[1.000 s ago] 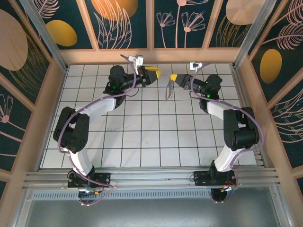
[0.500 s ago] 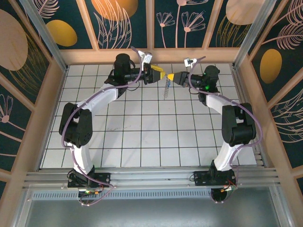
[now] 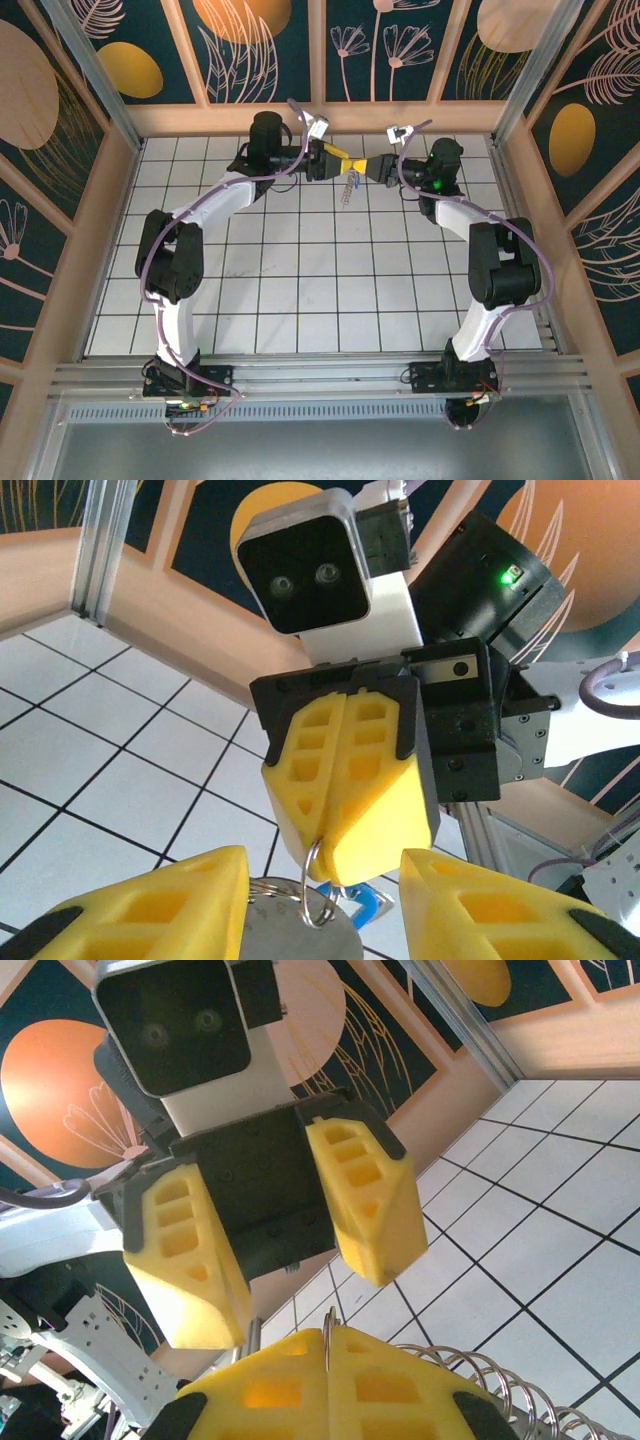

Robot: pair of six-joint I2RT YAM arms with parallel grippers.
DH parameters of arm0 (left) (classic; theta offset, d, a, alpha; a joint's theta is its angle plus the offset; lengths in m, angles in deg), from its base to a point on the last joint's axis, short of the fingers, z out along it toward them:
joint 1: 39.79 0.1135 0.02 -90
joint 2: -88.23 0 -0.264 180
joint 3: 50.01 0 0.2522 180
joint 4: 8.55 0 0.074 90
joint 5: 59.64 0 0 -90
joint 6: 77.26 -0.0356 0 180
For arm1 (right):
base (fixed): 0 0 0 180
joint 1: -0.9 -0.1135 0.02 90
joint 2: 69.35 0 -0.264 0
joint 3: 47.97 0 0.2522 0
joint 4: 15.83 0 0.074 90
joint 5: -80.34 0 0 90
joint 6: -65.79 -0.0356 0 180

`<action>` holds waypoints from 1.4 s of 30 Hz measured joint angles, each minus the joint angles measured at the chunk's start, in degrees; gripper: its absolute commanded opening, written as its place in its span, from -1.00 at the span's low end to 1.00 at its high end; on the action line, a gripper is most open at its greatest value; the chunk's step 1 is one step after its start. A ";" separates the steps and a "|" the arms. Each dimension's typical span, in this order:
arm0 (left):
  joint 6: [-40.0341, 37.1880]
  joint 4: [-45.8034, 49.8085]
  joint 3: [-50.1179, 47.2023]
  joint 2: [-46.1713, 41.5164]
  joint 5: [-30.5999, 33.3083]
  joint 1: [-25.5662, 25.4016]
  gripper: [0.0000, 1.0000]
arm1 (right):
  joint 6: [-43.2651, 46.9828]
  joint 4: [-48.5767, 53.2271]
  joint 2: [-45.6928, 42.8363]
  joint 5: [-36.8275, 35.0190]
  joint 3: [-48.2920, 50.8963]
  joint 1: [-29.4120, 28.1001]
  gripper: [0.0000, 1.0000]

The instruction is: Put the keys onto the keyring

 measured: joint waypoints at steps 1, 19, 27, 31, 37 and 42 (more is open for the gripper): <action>0.00 0.02 0.04 0.28 -0.15 0.00 -0.14 | 0.00 0.00 0.00 0.02 0.00 0.00 -1.00; 3.56 -3.30 0.07 1.42 -3.58 -0.02 -0.56 | -0.11 -0.11 0.00 -0.04 0.00 0.00 -1.00; 4.39 -4.44 0.07 1.99 -4.63 -0.07 -0.56 | -0.59 -0.28 0.00 -0.13 0.00 0.00 -1.00; 4.44 -4.66 0.07 2.08 -4.63 -0.17 -0.58 | -0.79 -0.72 0.15 -0.17 0.00 0.00 -1.00; 5.01 -4.92 0.07 2.62 -4.55 -0.42 -0.85 | -1.16 -1.60 0.44 -0.07 0.00 0.00 -1.00; 5.51 -5.51 0.07 2.82 -4.33 -0.44 -1.00 | -1.14 -1.81 0.52 0.02 0.00 0.02 -1.00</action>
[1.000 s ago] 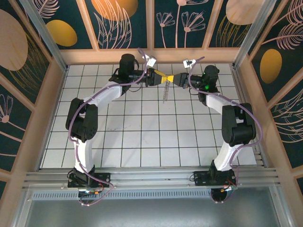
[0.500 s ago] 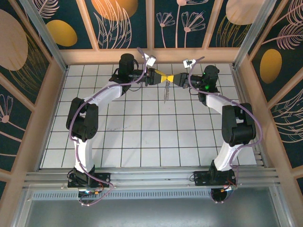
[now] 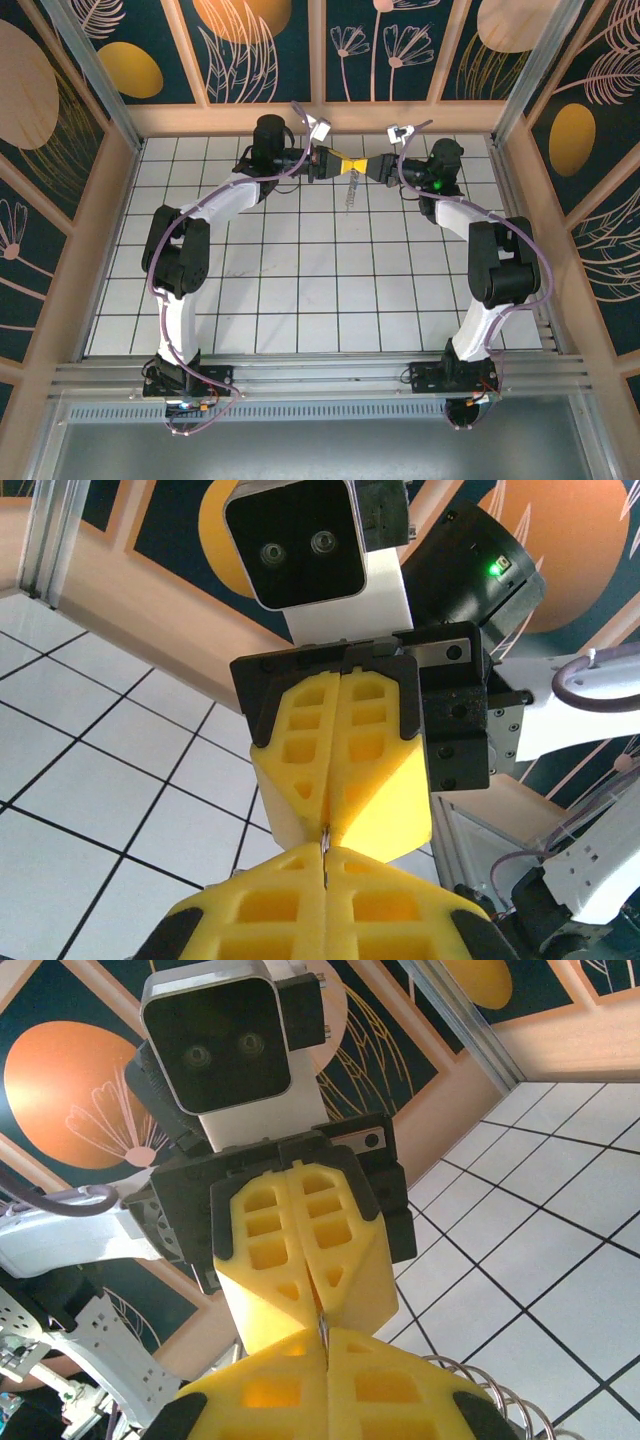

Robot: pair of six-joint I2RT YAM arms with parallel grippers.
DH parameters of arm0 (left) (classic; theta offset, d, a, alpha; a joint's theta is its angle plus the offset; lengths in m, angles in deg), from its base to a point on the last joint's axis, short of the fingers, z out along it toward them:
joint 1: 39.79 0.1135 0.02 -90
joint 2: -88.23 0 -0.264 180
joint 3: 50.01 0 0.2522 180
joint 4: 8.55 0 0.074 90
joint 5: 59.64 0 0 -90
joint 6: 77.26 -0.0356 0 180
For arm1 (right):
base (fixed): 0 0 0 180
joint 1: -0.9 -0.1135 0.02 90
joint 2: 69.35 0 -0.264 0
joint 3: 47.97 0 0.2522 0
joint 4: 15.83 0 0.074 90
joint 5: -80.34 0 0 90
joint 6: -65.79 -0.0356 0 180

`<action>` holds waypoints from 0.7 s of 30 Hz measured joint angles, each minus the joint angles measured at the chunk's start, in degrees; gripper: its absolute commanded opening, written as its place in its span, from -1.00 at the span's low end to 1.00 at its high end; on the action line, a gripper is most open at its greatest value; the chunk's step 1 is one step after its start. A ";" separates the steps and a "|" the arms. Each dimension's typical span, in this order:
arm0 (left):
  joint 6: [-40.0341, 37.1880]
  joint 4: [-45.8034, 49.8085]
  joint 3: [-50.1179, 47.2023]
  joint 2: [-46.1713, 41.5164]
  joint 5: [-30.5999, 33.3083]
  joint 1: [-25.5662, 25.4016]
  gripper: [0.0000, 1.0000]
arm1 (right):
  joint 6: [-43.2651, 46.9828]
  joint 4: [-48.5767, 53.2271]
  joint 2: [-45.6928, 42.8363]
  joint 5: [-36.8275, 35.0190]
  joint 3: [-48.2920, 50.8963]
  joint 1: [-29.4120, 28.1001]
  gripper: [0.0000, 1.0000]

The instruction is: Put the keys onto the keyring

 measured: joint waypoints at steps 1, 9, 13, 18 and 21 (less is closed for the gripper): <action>0.02 -0.07 0.00 0.00 0.04 0.00 -1.00 | 0.00 0.00 0.00 -0.02 0.00 0.00 -1.00; 5.46 -8.90 -3.87 -0.02 1.22 -0.72 -1.00 | -2.51 -1.16 0.02 -2.08 0.07 1.11 -0.27; 8.26 -12.28 -6.91 -0.11 2.78 -1.55 -1.00 | -4.70 -4.57 -1.14 -4.46 3.02 3.80 -0.23; 11.61 -17.22 -10.32 -1.22 4.33 -1.84 -1.00 | -6.97 -7.74 -4.24 -7.72 8.87 6.34 -0.22; 13.05 -19.67 -11.87 -2.58 5.40 -1.84 -1.00 | -7.61 -9.42 -6.32 -9.68 12.24 6.36 -0.22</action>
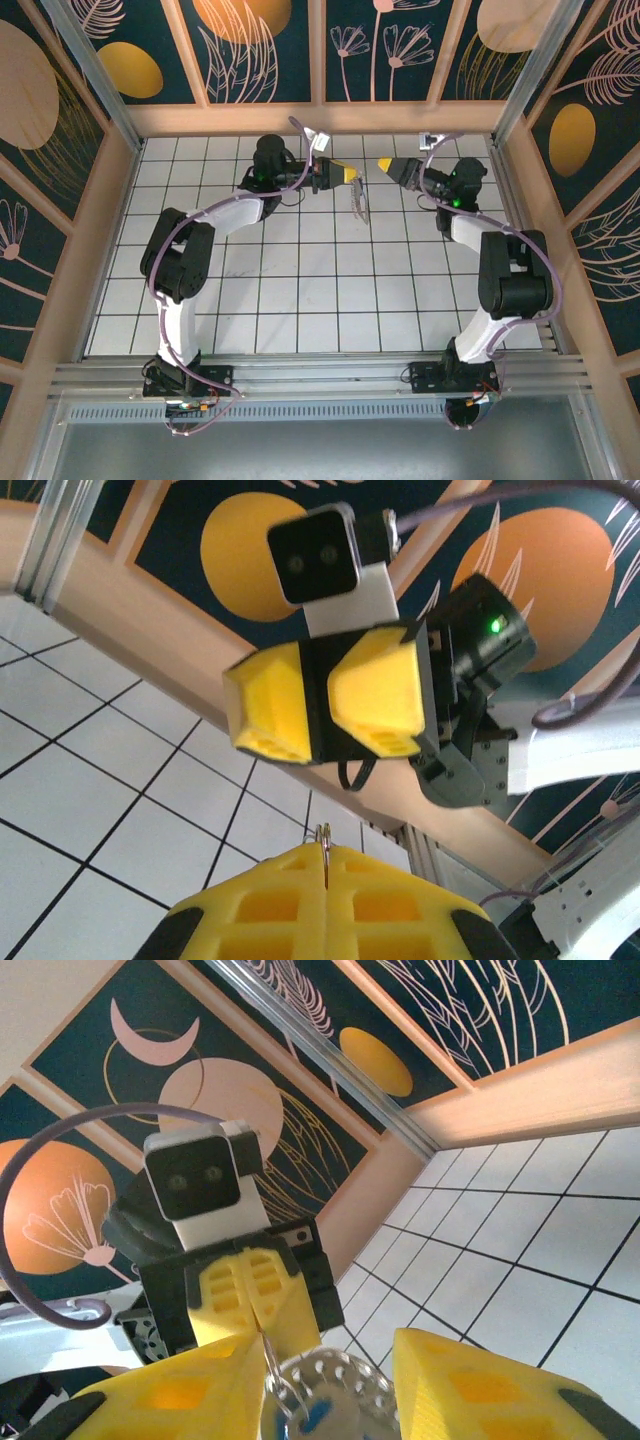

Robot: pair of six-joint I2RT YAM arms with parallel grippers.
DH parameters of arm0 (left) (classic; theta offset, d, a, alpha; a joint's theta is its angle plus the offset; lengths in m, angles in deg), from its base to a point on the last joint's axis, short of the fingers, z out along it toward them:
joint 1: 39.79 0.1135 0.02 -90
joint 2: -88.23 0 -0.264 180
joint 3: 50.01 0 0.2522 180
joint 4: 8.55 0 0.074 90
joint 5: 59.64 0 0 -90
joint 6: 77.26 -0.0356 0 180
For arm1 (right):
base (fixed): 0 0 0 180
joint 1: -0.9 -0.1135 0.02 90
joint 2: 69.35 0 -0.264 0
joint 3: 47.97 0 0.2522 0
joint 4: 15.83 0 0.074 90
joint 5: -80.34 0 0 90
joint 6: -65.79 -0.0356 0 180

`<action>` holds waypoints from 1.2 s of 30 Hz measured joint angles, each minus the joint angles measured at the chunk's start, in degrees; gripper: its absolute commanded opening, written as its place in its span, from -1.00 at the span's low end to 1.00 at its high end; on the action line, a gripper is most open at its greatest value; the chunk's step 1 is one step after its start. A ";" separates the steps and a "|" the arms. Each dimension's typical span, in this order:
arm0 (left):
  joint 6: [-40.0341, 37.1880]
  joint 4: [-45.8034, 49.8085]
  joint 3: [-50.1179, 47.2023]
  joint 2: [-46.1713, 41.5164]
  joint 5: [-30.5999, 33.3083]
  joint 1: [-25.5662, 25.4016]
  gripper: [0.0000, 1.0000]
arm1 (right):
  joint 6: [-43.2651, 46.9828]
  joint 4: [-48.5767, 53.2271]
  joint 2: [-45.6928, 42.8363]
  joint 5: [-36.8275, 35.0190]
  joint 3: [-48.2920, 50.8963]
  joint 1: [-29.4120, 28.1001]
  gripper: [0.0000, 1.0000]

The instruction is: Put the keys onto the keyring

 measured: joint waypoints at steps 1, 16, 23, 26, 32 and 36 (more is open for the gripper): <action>0.39 -0.57 -0.31 -0.52 0.39 0.00 -1.00 | -0.22 -0.42 -0.87 -0.96 1.25 -0.09 -0.21; 4.61 -6.32 -2.34 -2.93 2.58 0.00 -1.00 | 7.52 6.32 -10.71 -12.74 8.50 -6.25 -0.03; 4.96 -6.73 -2.34 -2.93 2.73 -0.02 -1.00 | 12.76 11.63 -11.17 -14.69 8.50 -9.27 -0.02; 5.01 -6.80 -2.34 -2.93 2.73 -0.02 -1.00 | 14.27 13.38 -11.17 -15.50 8.39 -10.10 -0.02; 5.35 -6.84 -2.36 -2.93 2.75 -0.02 -1.00 | 15.89 14.82 -11.17 -15.98 7.54 -11.10 -0.02; 5.35 -6.86 -2.36 -2.93 2.78 -0.02 -1.00 | 16.39 15.39 -11.17 -16.00 6.73 -11.52 -0.01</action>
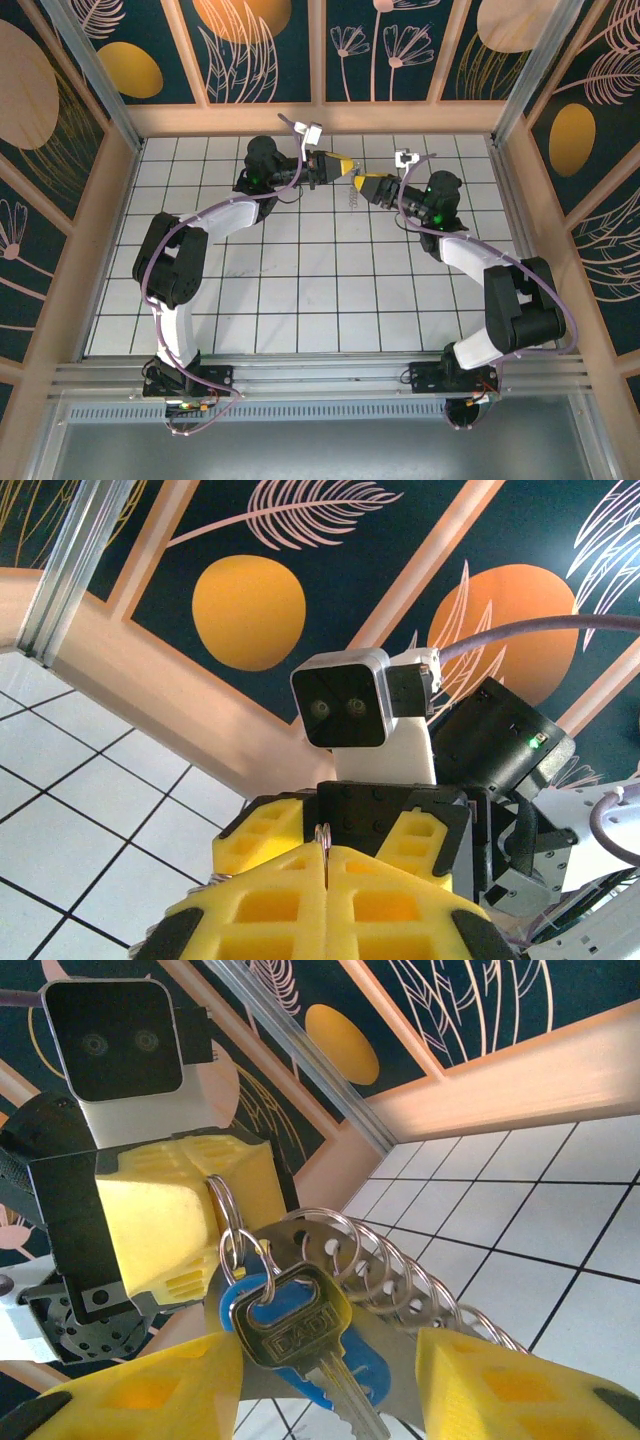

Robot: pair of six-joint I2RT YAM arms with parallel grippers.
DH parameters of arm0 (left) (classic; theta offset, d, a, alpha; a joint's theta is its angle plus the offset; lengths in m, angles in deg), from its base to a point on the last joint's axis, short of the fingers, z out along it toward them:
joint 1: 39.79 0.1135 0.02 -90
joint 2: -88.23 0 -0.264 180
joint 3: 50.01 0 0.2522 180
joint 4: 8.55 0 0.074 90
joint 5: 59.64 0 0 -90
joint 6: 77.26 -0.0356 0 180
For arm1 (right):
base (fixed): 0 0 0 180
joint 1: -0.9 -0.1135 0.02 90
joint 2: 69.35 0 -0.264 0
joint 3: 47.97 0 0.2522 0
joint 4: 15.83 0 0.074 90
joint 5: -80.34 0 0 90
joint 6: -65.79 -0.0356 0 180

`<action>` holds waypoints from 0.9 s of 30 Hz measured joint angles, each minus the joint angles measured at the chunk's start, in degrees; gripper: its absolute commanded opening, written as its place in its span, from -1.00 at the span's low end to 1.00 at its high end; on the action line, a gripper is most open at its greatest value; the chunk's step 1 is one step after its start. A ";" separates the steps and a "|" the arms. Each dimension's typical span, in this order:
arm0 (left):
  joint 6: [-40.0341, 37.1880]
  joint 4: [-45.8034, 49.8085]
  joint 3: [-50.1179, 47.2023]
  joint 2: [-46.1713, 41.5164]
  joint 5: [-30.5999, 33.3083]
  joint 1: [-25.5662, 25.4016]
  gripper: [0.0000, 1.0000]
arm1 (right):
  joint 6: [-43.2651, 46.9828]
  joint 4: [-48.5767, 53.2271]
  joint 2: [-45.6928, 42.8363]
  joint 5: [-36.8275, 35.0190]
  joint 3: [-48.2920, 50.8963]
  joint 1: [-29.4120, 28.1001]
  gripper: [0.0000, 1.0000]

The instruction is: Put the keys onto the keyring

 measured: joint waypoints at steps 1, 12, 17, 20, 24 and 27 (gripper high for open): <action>0.02 0.00 0.00 0.00 0.00 0.00 -1.00 | 0.26 0.13 0.00 -0.07 -0.07 -0.11 -0.01; 0.00 0.00 0.00 0.00 0.20 0.00 -1.00 | 2.16 1.88 0.00 -1.66 -0.09 -0.39 -0.30; 0.02 0.00 -0.02 0.00 0.68 -0.07 -1.00 | 2.60 2.01 0.00 -1.60 -0.09 -0.61 -0.51; 0.02 0.00 -0.02 0.00 0.87 -0.07 -1.00 | 2.97 2.25 0.00 -1.44 -0.09 -0.68 -0.61; 0.02 0.02 -0.02 0.00 1.05 -0.07 -1.00 | 3.87 2.82 -0.24 -1.42 -0.09 -0.76 -0.75; 0.02 0.02 -0.09 0.00 1.07 -0.07 -1.00 | 4.48 3.45 -0.85 -1.38 -0.09 -0.81 -0.88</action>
